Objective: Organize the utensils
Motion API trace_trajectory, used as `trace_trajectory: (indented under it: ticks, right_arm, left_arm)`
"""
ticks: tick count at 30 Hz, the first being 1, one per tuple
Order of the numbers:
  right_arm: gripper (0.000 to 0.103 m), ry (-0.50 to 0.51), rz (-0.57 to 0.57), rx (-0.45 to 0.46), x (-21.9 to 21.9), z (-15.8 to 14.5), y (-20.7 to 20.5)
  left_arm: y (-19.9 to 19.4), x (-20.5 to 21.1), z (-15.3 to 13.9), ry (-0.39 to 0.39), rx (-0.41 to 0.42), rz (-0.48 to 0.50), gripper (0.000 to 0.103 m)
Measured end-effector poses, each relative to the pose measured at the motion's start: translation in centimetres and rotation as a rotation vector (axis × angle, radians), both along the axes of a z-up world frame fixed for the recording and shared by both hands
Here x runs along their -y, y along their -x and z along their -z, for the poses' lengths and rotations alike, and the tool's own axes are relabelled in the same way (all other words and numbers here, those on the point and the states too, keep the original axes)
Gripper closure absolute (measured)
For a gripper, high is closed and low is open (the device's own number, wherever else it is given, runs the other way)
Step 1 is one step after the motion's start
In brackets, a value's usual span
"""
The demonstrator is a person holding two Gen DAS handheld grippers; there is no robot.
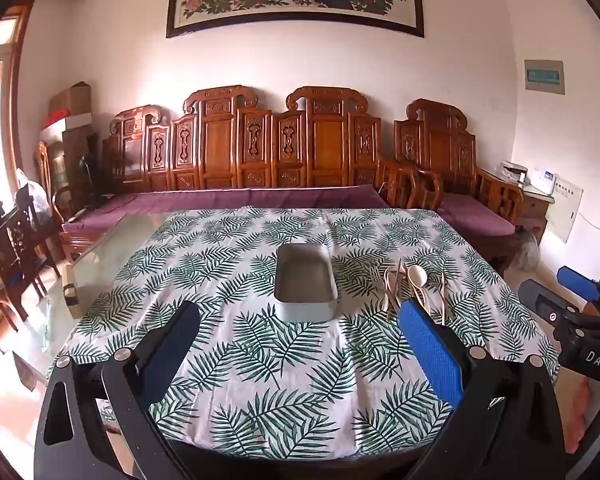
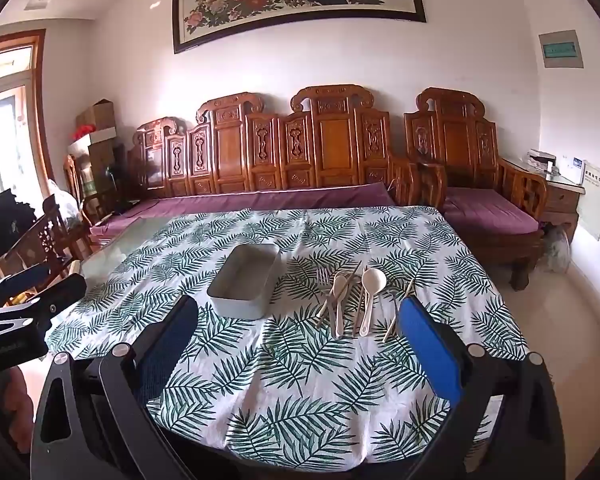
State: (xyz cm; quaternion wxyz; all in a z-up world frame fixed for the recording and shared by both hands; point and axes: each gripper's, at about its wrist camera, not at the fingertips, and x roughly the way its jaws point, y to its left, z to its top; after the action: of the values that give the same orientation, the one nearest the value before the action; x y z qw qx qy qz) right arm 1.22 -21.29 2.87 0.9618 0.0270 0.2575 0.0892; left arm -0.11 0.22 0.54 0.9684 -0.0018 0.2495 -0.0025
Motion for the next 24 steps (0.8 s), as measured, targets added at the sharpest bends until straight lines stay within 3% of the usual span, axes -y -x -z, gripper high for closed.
trace_trajectory:
  ticks: [24]
  right_arm:
    - [0.002, -0.009, 0.001, -0.001, 0.19, -0.08, -0.08]
  left_arm:
    - [-0.07, 0.35, 0.13, -0.006, 0.009, -0.001, 0.006]
